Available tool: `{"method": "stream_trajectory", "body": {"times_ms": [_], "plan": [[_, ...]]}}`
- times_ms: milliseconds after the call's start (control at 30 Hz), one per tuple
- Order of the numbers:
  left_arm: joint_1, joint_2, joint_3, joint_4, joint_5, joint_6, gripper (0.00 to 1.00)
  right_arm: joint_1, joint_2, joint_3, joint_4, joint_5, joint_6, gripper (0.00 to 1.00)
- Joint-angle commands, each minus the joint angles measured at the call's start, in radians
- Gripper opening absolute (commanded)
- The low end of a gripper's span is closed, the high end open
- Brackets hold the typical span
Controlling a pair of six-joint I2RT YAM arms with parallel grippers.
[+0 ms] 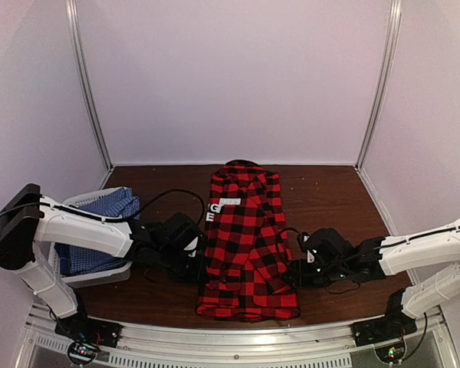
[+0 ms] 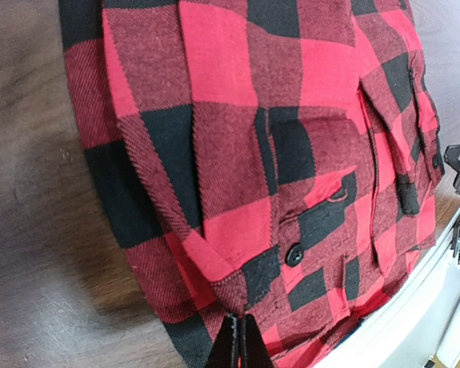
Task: Fold and stack the long sleeve shirts
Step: Pick up the rectangle-folded shirt from the center of the board.
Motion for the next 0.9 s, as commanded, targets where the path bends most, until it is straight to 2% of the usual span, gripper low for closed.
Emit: {"method": "stream_trajectory", "body": {"times_ms": [0,100,233,333,433,633,867], "plan": [[-0.009,0.003,-0.02,0.004,0.047,-0.001,0.0,0.013,0.016,0.01,-0.006,0.017,-0.009,0.55],[-0.008,0.013,-0.016,0.011,0.048,0.0,0.0,0.013,0.013,0.011,-0.009,0.019,-0.007,0.55],[-0.008,-0.013,-0.004,-0.027,0.0,0.002,0.2,0.013,0.003,0.011,-0.027,0.029,-0.006,0.55],[-0.009,-0.046,0.007,-0.063,-0.042,0.003,0.29,0.013,-0.003,0.007,-0.032,0.026,-0.005,0.56],[-0.005,-0.076,0.0,-0.086,-0.085,-0.001,0.33,0.013,-0.008,0.003,-0.029,0.023,-0.003,0.55],[0.012,-0.083,-0.034,-0.054,-0.064,0.002,0.36,0.011,-0.012,-0.011,-0.016,0.021,0.009,0.52],[0.056,-0.077,-0.105,0.057,0.023,0.004,0.36,-0.002,-0.034,-0.043,0.001,0.027,0.026,0.48]]}}
